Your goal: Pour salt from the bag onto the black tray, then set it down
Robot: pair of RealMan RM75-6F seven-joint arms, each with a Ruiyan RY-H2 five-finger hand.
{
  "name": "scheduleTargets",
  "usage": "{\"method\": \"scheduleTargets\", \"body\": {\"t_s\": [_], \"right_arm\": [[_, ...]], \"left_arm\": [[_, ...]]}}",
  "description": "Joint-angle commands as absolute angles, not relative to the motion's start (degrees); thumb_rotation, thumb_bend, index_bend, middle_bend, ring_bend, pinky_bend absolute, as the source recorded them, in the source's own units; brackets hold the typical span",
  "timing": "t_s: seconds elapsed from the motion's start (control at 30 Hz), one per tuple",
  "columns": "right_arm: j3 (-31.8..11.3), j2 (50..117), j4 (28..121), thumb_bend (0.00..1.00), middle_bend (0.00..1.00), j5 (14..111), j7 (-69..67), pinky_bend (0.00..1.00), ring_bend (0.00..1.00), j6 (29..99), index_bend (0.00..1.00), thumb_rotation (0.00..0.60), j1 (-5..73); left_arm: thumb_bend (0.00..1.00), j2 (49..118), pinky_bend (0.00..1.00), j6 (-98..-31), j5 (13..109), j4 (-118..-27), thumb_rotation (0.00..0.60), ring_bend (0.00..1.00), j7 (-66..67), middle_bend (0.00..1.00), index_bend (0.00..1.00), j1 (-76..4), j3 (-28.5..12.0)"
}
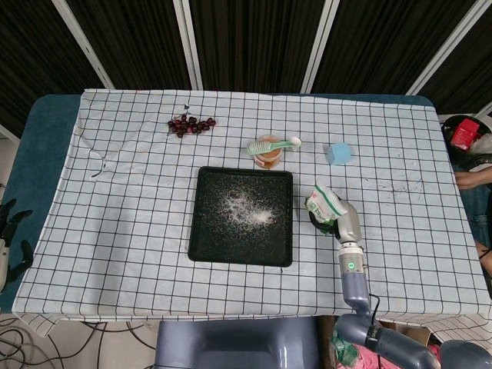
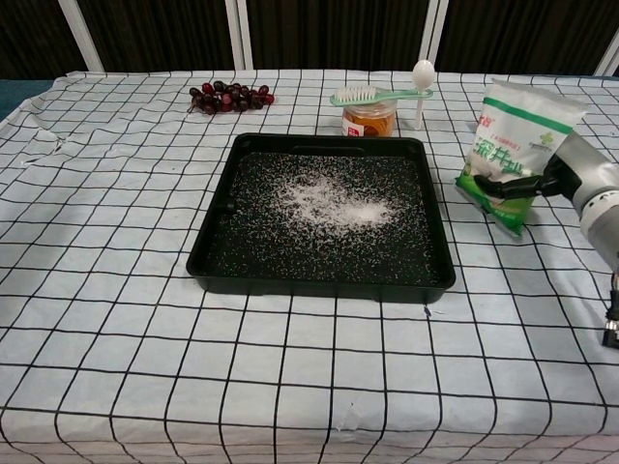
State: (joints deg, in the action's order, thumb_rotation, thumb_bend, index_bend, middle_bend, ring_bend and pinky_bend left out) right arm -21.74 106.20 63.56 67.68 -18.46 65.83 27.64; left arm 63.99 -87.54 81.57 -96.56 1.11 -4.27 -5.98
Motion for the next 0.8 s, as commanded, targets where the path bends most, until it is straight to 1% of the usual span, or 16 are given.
{"method": "scheduleTargets", "body": {"t_s": [0.03,0.13,0.27,0.4,0.53,0.6,0.8], "right_arm": [[-22.04,103.16,66.02,0.41,0.37,69.06,-18.55,0.31,0.42,65.6,0.45,0.6,27.96],[-21.59,98.33,69.99,0.41,0.38,70.55,-18.3,0.31,0.43,63.24,0.46,0.6,28.43],[-20.52,91.15,75.56,0.41,0.38,72.23,-16.58,0.31,0.43,57.95,0.48,0.6,29.78],[-19.71,83.8,80.63,0.41,0.38,72.71,-13.1,0.34,0.43,51.17,0.49,0.6,32.35],[-19.66,76.79,85.31,0.41,0.39,70.02,-10.94,0.37,0.43,41.95,0.5,0.6,35.88],[-19.39,74.37,86.59,0.41,0.39,68.79,-9.03,0.37,0.43,38.65,0.5,0.6,37.64],[-18.2,69.98,89.49,0.41,0.39,65.31,-3.7,0.37,0.43,32.56,0.51,0.6,42.05]], "left_arm": [[0.66,63.98,0.0,-87.54,81.61,-96.57,0.6,0.0,1.15,0.03,0.21,-4.27,-5.97],[0.66,64.01,0.0,-87.53,81.67,-96.57,0.6,0.0,1.24,0.03,0.21,-4.28,-5.92],[0.66,64.04,0.0,-87.63,81.81,-96.62,0.6,0.0,1.27,0.03,0.2,-4.27,-5.89],[0.66,64.01,0.0,-87.76,81.96,-96.75,0.6,0.0,1.24,0.03,0.2,-4.22,-5.85],[0.66,63.96,0.0,-87.66,81.94,-96.81,0.6,0.0,1.17,0.03,0.21,-4.22,-5.8],[0.66,63.92,0.0,-87.65,81.84,-96.83,0.6,0.0,1.07,0.03,0.21,-4.23,-5.87],[0.66,63.91,0.0,-87.64,81.86,-96.89,0.6,0.0,1.08,0.03,0.21,-4.24,-5.87]]}}
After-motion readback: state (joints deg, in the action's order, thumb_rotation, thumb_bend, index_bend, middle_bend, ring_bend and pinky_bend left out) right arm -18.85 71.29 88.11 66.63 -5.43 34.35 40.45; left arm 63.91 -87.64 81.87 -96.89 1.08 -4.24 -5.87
